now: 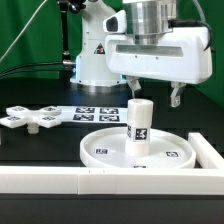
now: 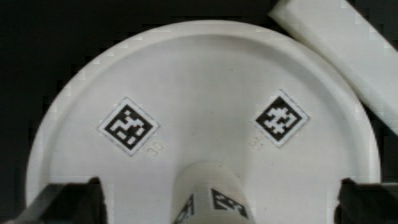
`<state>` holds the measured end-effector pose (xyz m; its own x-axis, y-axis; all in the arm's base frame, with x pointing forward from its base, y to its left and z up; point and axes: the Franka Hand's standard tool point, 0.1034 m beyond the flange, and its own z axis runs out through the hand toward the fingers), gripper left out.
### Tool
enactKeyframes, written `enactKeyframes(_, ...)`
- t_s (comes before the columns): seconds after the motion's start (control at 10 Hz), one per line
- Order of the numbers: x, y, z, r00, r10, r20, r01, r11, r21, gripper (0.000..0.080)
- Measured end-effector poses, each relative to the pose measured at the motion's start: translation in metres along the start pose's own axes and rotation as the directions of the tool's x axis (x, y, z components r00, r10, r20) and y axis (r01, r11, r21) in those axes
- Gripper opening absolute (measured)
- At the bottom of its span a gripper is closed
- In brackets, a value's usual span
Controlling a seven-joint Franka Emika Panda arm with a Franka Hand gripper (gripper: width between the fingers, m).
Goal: Assemble round table
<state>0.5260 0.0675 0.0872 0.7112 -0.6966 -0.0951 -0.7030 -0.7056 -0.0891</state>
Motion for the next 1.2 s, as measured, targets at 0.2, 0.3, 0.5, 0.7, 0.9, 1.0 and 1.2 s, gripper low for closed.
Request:
enactKeyframes(0.2, 0.001, 0.0, 0.0, 0.989, -0.145, 0.0, 0.145, 0.989, 0.0, 0.0649)
enactKeyframes(0.3, 0.001, 0.001, 0.001, 0.975, -0.222, 0.0, 0.222, 0.975, -0.002, 0.0649)
enactKeyframes(0.5, 0.003, 0.01, 0.006, 0.889, -0.459, -0.008, 0.459, 0.888, -0.02, 0.0649)
enactKeyframes(0.7, 0.014, 0.026, 0.001, 0.78, -0.626, -0.006, 0.626, 0.779, -0.022, 0.0649)
enactKeyframes(0.9, 0.018, 0.032, 0.001, 0.769, -0.64, -0.005, 0.639, 0.768, -0.023, 0.0649)
enactKeyframes(1.0, 0.017, 0.031, 0.001, 0.767, -0.641, -0.004, 0.641, 0.767, -0.022, 0.0649)
enactKeyframes(1.2, 0.018, 0.032, 0.002, 0.768, -0.64, -0.003, 0.64, 0.768, -0.023, 0.0649)
